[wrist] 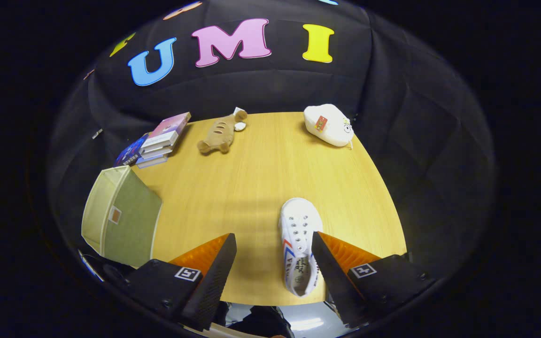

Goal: Open the storage box then place both shoes into the box .Put the left shoe in first, then the right shoe, with the right side of both shoes facing outward in a uniform manner.

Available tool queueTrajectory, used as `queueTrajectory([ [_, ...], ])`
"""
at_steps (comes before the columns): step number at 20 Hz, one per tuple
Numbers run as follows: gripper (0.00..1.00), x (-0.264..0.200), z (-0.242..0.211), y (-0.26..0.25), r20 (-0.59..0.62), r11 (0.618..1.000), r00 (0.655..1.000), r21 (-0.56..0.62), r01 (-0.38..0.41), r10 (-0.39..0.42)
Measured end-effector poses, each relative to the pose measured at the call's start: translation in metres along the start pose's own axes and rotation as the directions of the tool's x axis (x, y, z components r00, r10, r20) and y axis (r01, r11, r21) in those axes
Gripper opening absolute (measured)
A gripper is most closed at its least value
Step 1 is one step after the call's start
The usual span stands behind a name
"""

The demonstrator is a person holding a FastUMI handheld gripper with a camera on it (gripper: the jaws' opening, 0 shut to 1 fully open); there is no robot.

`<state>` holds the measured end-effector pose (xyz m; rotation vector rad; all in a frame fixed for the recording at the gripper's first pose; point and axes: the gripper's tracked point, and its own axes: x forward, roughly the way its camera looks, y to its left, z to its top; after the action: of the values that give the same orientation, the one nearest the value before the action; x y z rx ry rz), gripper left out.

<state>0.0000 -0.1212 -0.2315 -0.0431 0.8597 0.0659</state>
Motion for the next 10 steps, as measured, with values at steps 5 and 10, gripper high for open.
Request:
queueTrajectory([
  [5,0.99,0.029,-0.041,-0.059,-0.089,0.998,0.995,-0.057,0.029,-0.034],
  [10,0.99,0.058,-0.084,-0.093,-0.199,0.994,0.978,-0.101,0.045,-0.065],
])
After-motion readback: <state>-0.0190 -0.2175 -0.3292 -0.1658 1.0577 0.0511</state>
